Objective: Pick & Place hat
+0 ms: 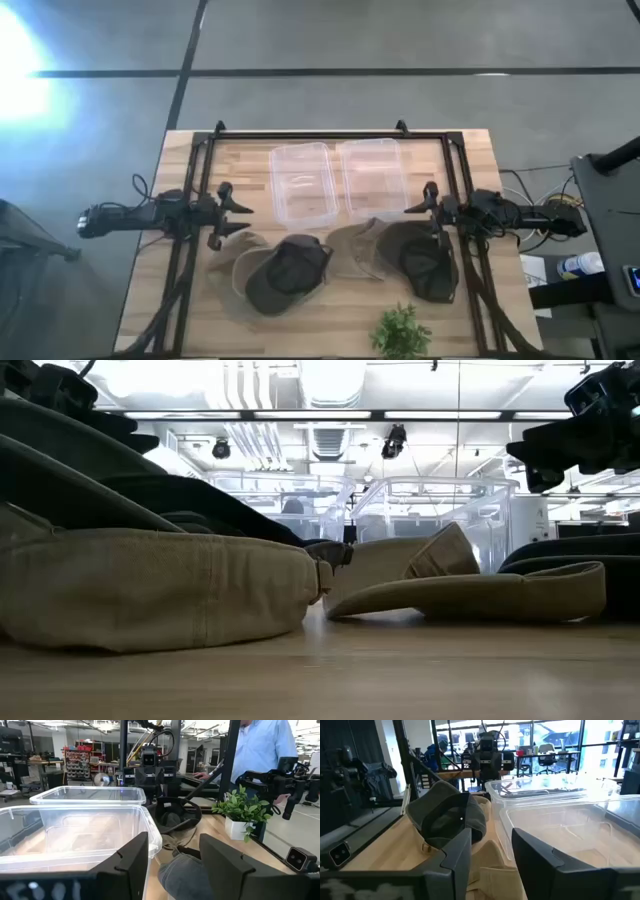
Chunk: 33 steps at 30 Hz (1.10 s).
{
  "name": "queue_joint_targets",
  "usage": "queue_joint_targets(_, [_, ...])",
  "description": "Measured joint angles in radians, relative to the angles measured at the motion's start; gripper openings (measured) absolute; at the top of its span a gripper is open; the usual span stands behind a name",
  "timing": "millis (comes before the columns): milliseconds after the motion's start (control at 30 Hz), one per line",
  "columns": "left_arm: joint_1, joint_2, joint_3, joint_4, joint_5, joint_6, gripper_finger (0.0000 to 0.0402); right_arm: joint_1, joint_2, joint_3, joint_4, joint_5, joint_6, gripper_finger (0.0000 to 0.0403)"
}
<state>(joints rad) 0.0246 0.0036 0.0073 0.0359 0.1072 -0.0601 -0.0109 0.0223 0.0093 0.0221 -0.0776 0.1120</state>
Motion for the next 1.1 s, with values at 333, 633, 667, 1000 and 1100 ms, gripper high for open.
queue_joint_targets(333, [0.0,0.0,0.0,0.0,0.0,0.0,0.0171,0.0,0.0,0.0,0.0,0.0,0.0,0.0139])
queue_joint_targets(633, [0.0,0.0,0.0,0.0,0.0,0.0,0.0171,0.0,0.0,0.0,0.0,0.0,0.0,0.0139])
queue_joint_targets(667, [0.0,0.0,0.0,0.0,0.0,0.0,0.0171,0.0,0.0,0.0,0.0,0.0,0.0,0.0139])
queue_joint_targets(1000, [0.0,0.0,0.0,0.0,0.0,0.0,0.0171,0.0,0.0,0.0,0.0,0.0,0.0,0.0139])
queue_joint_targets(1100, [0.0,0.0,0.0,0.0,0.0,0.0,0.0171,0.0,0.0,0.0,0.0,0.0,0.0,0.0139])
